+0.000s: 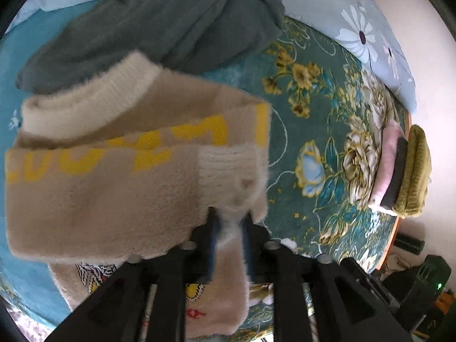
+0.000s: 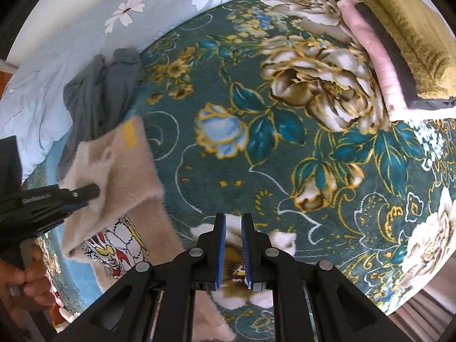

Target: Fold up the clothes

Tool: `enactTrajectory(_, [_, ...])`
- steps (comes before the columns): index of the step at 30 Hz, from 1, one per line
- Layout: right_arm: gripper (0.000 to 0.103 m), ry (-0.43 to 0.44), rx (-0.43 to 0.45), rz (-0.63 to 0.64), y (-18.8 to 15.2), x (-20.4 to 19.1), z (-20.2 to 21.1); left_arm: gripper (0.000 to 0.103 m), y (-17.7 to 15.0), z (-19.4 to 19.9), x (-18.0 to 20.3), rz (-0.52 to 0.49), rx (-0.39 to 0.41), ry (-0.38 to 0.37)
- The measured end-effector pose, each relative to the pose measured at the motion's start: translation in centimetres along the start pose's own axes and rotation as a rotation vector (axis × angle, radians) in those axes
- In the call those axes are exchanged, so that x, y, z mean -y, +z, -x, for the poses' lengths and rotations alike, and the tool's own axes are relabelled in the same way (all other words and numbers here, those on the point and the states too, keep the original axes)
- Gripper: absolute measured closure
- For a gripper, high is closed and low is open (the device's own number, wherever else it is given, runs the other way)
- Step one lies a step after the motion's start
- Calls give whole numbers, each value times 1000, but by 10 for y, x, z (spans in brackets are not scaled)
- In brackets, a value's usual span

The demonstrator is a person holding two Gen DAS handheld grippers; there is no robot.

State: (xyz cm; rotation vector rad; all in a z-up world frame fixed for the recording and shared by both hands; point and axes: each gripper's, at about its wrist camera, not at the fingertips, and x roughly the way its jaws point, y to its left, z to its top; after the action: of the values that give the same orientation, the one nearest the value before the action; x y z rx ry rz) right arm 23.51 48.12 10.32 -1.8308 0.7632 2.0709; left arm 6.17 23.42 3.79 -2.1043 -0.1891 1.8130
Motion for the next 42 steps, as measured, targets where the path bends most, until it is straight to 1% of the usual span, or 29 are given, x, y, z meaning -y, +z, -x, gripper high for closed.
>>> enactTrajectory(1, [90, 0, 0, 4, 1, 0, 0, 62, -2, 5, -2, -5, 7, -8])
enactTrajectory(2, [90, 1, -1, 8, 1, -2, 1, 59, -4, 9, -5, -11, 15, -17])
enactTrajectory(4, [90, 7, -1, 16, 3, -5, 1, 55, -8, 27, -13, -10, 38, -65])
enactTrajectory(7, [90, 27, -2, 27, 5, -16, 2, 52, -21, 62, -38, 27, 118, -107])
enactTrajectory(8, [90, 38, -2, 32, 5, -21, 2, 51, -27, 73, -49, 48, 148, -106])
enactTrajectory(10, [90, 67, -6, 51, 2, -32, 3, 50, -46, 95, -80, 107, 213, -81])
enactTrajectory(11, [87, 83, -11, 63, 0, -38, 3, 50, -56, 104, -96, 137, 245, -63])
enactTrajectory(13, [77, 118, -30, 83, -6, -50, 1, 50, -83, 117, -134, 198, 289, 4])
enactTrajectory(14, [66, 142, -41, 91, -11, -55, -1, 49, -95, 117, -150, 224, 292, 32])
enactTrajectory(15, [60, 165, -52, 100, -18, -59, -4, 50, -109, 115, -166, 255, 286, 64])
enactTrajectory(16, [58, 177, -64, 110, -26, -61, -8, 50, -129, 110, -188, 295, 265, 100])
enactTrajectory(20, [58, 170, -129, 130, -57, -60, -30, 50, -178, 82, -227, 360, 196, 143])
enactTrajectory(23, [58, 154, -193, 103, -76, -46, -53, 50, -208, 54, -246, 370, 147, 167])
enactTrajectory(27, [58, 144, -249, 79, -94, -34, -83, 50, -230, 23, -260, 401, 100, 134])
enactTrajectory(31, [58, 140, -283, 80, -107, -32, -104, 50, -246, -4, -268, 420, 69, 79])
enactTrajectory(33, [60, 143, -303, 76, -112, -35, -111, 60, -250, -11, -267, 424, 56, 41])
enactTrajectory(34, [64, 150, -311, 72, -114, -36, -113, 66, -253, -13, -265, 428, 50, 21])
enactTrajectory(35, [68, 162, -317, 69, -115, -38, -114, 73, -254, -12, -263, 426, 50, 29])
enactTrajectory(36, [76, 164, -318, 72, -117, -41, -113, 80, -256, -11, -261, 424, 50, 38])
enactTrajectory(37, [80, 159, -314, 80, -118, -44, -111, 92, -257, -10, -260, 425, 43, 50])
enactTrajectory(38, [90, 167, -309, 80, -119, -45, -108, 93, -259, -7, -260, 429, 43, 47])
enactTrajectory(42, [92, 254, -277, 63, -116, -49, -83, 94, -260, 19, -254, 428, 74, 26])
